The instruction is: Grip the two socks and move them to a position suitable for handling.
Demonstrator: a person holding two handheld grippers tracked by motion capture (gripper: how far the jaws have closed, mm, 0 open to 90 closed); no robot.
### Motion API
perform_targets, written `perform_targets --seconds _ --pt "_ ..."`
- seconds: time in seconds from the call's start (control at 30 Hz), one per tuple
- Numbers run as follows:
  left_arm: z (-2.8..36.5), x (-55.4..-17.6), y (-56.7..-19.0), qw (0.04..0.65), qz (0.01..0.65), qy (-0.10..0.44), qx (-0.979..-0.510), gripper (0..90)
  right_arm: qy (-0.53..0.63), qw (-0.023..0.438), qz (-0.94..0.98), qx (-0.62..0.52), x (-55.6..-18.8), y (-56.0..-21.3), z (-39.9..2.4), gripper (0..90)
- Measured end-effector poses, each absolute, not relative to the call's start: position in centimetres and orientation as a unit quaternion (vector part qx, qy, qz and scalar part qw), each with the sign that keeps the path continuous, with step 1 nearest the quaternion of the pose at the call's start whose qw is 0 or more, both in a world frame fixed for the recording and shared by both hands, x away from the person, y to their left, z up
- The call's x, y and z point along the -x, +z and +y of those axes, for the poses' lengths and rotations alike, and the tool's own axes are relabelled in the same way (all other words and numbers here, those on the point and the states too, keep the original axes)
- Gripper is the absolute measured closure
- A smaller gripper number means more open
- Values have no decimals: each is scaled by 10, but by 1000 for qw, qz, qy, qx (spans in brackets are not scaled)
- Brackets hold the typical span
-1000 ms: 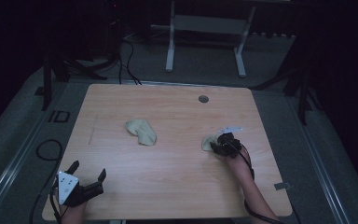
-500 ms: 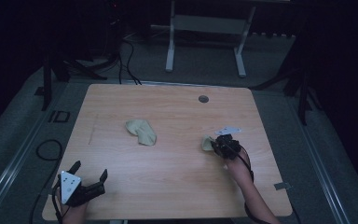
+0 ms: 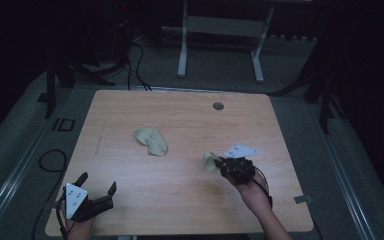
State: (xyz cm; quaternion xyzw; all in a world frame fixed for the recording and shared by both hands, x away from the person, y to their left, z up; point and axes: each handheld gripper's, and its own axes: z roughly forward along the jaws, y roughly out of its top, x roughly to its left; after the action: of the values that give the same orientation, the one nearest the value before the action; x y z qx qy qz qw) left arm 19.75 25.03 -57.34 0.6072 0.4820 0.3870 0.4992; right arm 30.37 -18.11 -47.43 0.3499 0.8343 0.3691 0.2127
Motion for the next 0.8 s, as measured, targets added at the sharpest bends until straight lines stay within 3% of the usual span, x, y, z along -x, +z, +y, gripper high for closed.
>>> perform_targets --seconds 0.2,0.63,0.73,0.8 --pt "240 -195 -569 500 464 391 -618 15 378 187 847 -323 -270 -490 -168 814" --pt "206 -195 -568 512 414 351 -665 15 326 170 865 -343 -258 -557 -145 802" --pt "201 -195 -567 514 403 349 -672 15 325 168 867 -340 -251 -562 -140 779" --pt "198 -195 -568 508 399 352 -677 15 326 172 867 -335 -247 -563 -137 694"
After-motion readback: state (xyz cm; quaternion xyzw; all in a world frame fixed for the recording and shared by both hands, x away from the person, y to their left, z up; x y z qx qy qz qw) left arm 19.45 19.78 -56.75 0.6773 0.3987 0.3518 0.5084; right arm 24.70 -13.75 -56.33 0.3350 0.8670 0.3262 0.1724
